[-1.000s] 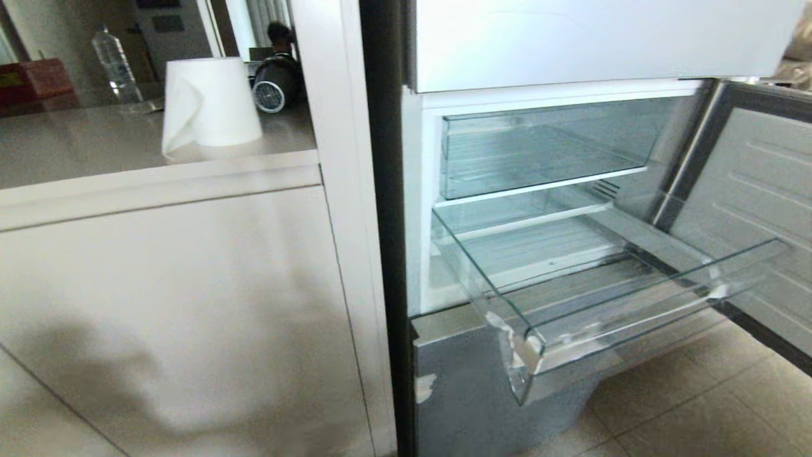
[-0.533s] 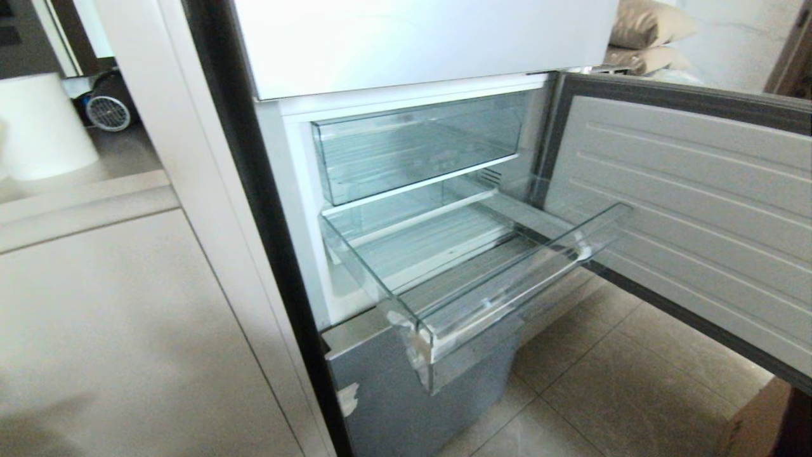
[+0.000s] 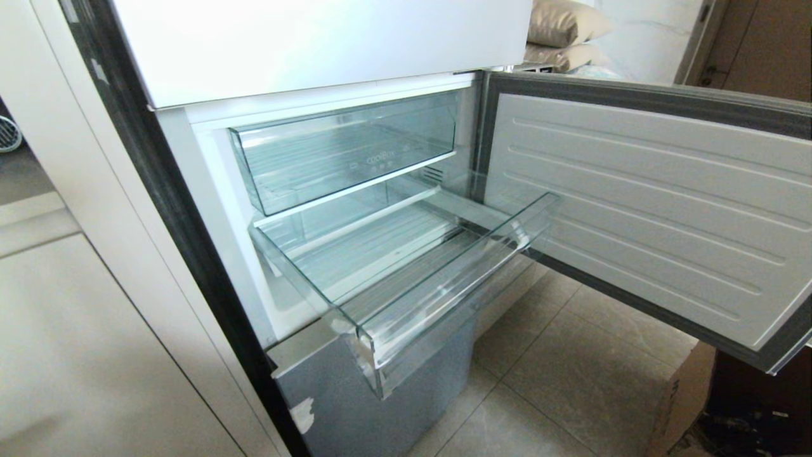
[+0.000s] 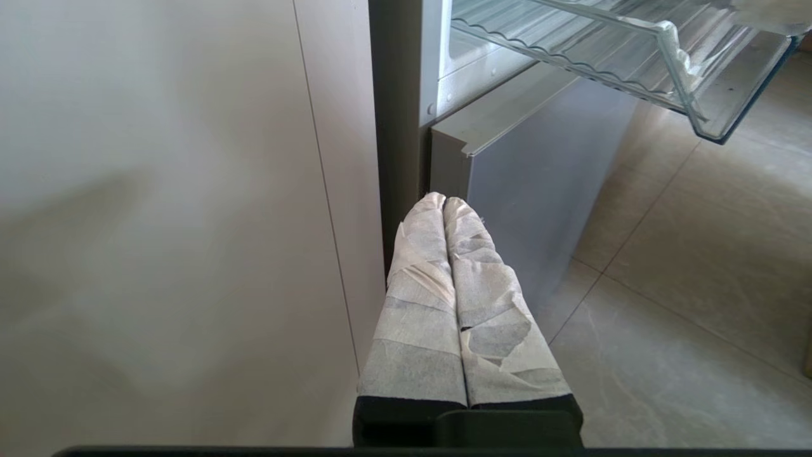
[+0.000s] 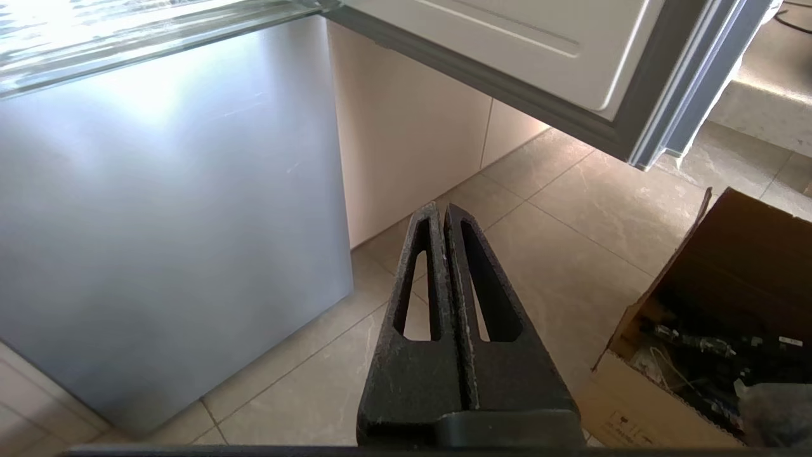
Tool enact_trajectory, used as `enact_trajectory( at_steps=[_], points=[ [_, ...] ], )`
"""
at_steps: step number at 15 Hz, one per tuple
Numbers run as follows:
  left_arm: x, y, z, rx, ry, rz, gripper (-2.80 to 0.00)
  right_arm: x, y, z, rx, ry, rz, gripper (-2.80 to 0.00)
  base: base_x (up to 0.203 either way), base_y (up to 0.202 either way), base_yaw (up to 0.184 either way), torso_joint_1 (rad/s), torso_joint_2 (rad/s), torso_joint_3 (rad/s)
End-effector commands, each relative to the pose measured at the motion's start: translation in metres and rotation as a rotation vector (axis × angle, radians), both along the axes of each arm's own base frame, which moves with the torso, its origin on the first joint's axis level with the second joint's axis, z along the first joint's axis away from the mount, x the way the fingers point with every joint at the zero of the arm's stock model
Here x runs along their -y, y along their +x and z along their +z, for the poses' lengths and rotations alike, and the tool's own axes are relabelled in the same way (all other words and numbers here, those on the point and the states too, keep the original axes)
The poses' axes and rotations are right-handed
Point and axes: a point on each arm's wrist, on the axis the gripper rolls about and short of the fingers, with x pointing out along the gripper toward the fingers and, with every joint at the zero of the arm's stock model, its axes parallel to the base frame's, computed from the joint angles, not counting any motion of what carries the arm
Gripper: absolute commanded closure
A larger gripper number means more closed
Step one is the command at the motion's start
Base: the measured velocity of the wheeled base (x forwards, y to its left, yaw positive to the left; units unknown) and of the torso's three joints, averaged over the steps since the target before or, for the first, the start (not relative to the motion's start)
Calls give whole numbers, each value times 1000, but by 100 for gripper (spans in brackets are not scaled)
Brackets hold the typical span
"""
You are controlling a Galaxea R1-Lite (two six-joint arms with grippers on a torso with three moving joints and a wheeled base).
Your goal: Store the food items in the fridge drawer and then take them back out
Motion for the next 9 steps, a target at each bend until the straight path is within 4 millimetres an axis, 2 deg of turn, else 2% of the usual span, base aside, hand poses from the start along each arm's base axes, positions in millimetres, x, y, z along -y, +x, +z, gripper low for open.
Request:
enact_trajectory(
  at_steps=[1, 3, 5, 7, 9],
  points=[
    [0, 0, 0, 0, 0, 0, 0, 0, 0, 0, 0, -1, 1, 0, 0, 0, 0, 0, 0, 0],
    [0, 0, 0, 0, 0, 0, 0, 0, 0, 2, 10, 2, -7, 0, 0, 0, 0, 0, 0, 0],
    [0, 0, 0, 0, 0, 0, 0, 2, 0, 17, 6, 38, -79, 0, 0, 0, 0, 0, 0, 0],
    [0, 0, 0, 0, 0, 0, 0, 3, 11, 32, -82, 119, -164, 0, 0, 0, 0, 0, 0, 0],
    [0, 0, 0, 0, 0, 0, 0, 5, 29, 43, -174, 207, -321, 0, 0, 0, 0, 0, 0, 0]
  ],
)
